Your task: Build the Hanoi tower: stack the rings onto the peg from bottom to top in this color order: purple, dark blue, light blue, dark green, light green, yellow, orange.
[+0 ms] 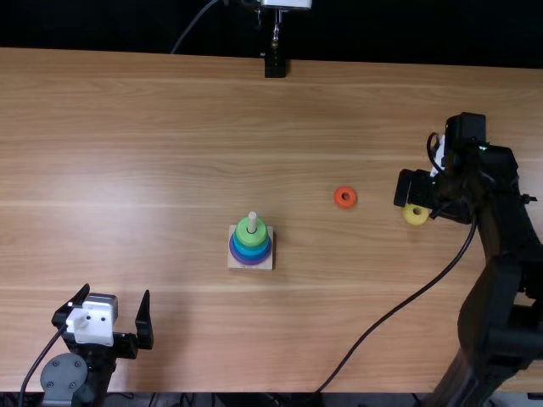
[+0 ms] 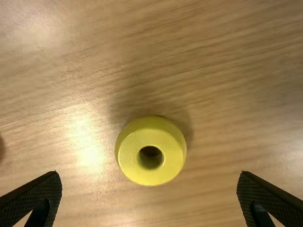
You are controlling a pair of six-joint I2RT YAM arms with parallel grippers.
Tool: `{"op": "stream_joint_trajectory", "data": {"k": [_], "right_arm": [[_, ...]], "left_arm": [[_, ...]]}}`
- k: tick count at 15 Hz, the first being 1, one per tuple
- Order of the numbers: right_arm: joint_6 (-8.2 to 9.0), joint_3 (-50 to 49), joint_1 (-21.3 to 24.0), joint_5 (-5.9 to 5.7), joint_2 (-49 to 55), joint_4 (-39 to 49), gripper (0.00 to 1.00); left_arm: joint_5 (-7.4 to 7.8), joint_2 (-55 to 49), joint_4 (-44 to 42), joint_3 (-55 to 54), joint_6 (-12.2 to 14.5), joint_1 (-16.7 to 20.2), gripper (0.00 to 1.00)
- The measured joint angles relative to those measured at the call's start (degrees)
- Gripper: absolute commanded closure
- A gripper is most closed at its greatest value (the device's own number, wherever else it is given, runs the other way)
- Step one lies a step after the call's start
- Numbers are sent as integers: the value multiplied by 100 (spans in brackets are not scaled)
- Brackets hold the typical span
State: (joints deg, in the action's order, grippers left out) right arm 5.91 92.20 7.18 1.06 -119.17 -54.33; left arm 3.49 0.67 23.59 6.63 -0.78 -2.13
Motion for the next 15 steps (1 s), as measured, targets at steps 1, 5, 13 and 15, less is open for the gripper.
{"op": "stream_joint_trajectory", "data": {"k": [1, 5, 13, 15], "right_arm": [[-2, 0, 0, 2, -98, 11, 0], [-2, 2, 0, 7, -273, 173, 0], [-4, 127, 0, -22, -575, 177, 79], [-4, 127, 0, -20, -577, 177, 100]], "left_arm": [[2, 0, 0, 0, -2, 0, 0], [0, 0, 0, 0, -2, -2, 0], [0, 0, -2, 0, -4, 0, 0], [2, 0, 0, 0, -2, -2, 0]]}}
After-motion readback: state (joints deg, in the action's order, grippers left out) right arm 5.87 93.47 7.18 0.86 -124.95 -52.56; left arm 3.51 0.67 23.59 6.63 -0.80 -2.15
